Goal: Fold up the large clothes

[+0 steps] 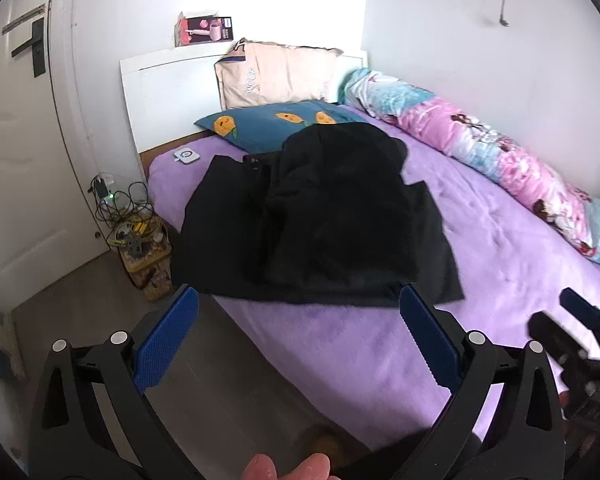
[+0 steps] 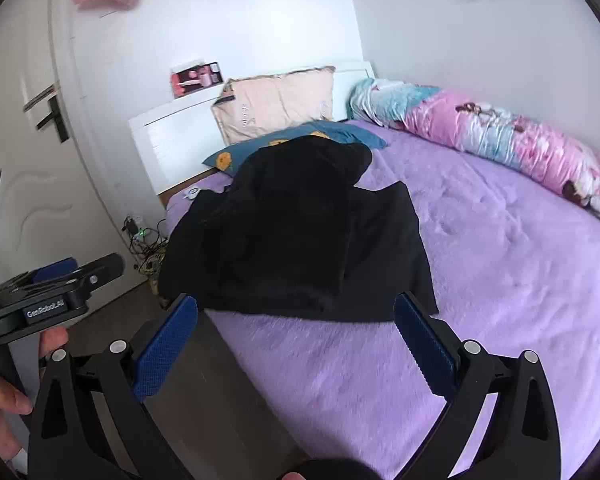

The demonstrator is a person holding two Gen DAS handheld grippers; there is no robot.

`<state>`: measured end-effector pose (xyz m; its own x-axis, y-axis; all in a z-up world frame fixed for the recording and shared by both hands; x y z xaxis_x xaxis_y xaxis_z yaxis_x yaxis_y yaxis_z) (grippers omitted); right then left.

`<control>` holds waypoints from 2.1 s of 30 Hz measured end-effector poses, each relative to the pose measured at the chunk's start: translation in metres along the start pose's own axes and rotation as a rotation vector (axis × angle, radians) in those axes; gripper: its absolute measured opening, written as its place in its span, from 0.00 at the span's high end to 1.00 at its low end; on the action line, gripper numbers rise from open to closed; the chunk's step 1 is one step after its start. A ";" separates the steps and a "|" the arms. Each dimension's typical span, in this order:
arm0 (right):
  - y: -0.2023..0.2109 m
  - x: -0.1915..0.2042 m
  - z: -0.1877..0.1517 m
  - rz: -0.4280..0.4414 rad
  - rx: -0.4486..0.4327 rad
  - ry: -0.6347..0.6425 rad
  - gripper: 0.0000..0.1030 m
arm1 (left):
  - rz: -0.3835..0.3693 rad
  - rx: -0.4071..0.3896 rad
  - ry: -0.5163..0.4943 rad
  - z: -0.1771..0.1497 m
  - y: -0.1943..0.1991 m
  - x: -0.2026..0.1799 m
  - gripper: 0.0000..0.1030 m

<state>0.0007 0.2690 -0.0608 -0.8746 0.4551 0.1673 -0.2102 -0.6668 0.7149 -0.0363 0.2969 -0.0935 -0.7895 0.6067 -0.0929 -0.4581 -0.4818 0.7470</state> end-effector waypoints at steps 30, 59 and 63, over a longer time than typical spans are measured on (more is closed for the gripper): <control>0.104 -0.001 -0.117 0.017 0.004 0.023 0.06 | 0.070 -0.016 -0.012 -0.131 0.115 -0.010 0.05; 0.096 -0.005 -0.117 0.034 0.020 0.032 0.06 | 0.058 0.009 0.002 -0.123 0.103 -0.009 0.05; 0.095 -0.007 -0.115 0.034 0.019 0.023 0.06 | 0.065 -0.001 -0.018 -0.123 0.103 -0.012 0.05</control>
<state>-0.0630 0.1347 -0.0723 -0.8907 0.4190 0.1761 -0.1724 -0.6700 0.7220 -0.1240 0.1619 -0.0969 -0.8101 0.5855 -0.0323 -0.4068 -0.5214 0.7501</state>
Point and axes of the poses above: each gripper's, at about its wrist camera, not at the fingertips, and y roughly against the way its jaws point, x to its left, z to its top, the point moved 3 cm from there along -y, roughly the way its jaws point, and after that the axes turned 10 degrees about x, right-handed, at the moved point
